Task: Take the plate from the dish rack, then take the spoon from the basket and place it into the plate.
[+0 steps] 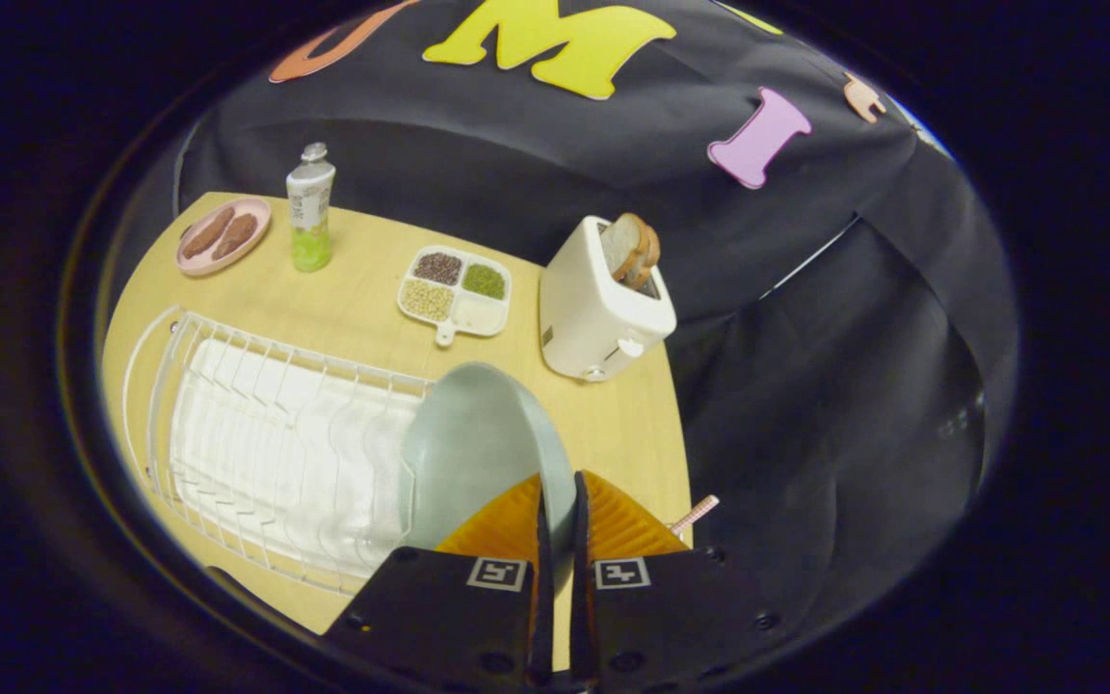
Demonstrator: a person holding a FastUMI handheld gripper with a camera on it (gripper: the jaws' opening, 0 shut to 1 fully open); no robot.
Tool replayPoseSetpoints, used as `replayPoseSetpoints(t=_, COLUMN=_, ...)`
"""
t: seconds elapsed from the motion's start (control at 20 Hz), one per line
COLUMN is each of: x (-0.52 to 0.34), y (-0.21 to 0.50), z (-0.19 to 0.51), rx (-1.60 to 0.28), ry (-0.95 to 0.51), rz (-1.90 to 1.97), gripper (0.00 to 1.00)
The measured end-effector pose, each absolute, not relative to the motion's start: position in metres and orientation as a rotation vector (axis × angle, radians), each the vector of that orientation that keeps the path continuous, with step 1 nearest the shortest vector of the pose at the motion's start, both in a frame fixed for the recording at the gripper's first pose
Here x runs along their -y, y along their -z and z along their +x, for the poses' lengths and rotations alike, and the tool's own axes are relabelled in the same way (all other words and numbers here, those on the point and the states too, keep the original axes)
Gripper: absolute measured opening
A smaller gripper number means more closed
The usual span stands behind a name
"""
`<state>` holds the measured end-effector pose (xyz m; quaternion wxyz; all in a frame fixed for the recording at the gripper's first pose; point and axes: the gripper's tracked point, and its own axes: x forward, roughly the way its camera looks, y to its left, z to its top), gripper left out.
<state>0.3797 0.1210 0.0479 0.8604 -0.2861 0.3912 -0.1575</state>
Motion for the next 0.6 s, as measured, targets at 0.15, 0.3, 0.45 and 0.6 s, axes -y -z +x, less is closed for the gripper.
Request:
replayPoseSetpoints(t=0.15, x=-0.124, y=-0.071, z=0.375, rx=-0.717, ry=0.397, rz=-0.644, gripper=0.12)
replayPoseSetpoints(t=0.3, x=-0.129, y=-0.084, z=0.362, rx=-0.651, ry=0.396, rz=-0.634, gripper=0.12)
replayPoseSetpoints(t=0.45, x=-0.138, y=-0.087, z=0.342, rx=-0.59, ry=0.281, rz=-0.509, gripper=0.12)
replayPoseSetpoints(t=0.6, x=-0.14, y=-0.071, z=0.309, rx=-0.603, ry=0.145, rz=-0.348, gripper=0.12)
